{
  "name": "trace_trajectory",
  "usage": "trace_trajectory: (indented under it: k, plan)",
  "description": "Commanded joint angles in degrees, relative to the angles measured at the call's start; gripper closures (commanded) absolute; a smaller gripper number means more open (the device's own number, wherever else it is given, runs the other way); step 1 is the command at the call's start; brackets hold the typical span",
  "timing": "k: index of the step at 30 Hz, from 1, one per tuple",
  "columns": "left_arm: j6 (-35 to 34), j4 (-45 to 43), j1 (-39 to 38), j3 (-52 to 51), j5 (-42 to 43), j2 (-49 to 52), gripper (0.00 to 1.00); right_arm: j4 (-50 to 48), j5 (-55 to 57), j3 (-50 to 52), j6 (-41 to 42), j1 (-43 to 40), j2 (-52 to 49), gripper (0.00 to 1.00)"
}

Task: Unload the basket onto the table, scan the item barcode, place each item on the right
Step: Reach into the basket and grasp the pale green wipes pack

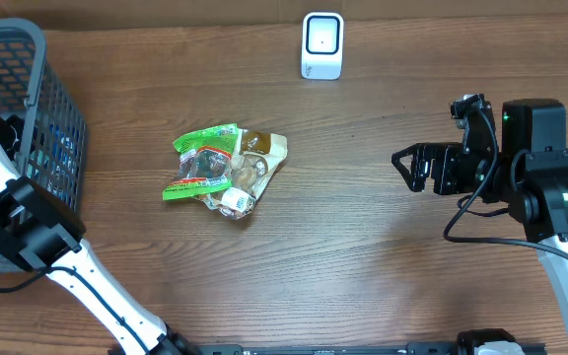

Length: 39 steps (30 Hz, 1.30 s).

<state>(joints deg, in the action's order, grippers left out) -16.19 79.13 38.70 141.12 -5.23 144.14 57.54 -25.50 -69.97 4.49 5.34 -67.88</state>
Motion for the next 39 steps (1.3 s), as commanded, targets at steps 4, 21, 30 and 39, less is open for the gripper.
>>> trace_trajectory:
  k: [4,21,30,39]
  plan:
    - [2.1,1.9,-0.1,-0.4,4.0,0.9,0.23,-0.3,-0.3,-1.3,0.2,0.1,0.2,0.00]
    - [1.4,-6.8,-0.1,-9.1,4.3,0.1,0.96,0.6,-0.3,-1.3,0.5,0.1,0.2,0.00]
    - [1.8,-3.4,-0.1,-2.9,5.0,-8.3,0.96,0.3,-0.3,-1.3,0.5,0.1,0.2,0.00]
    - [12.3,-12.5,-0.1,-3.2,3.1,-5.7,0.09,-0.2,-0.3,-1.3,0.5,0.1,0.2,0.00]
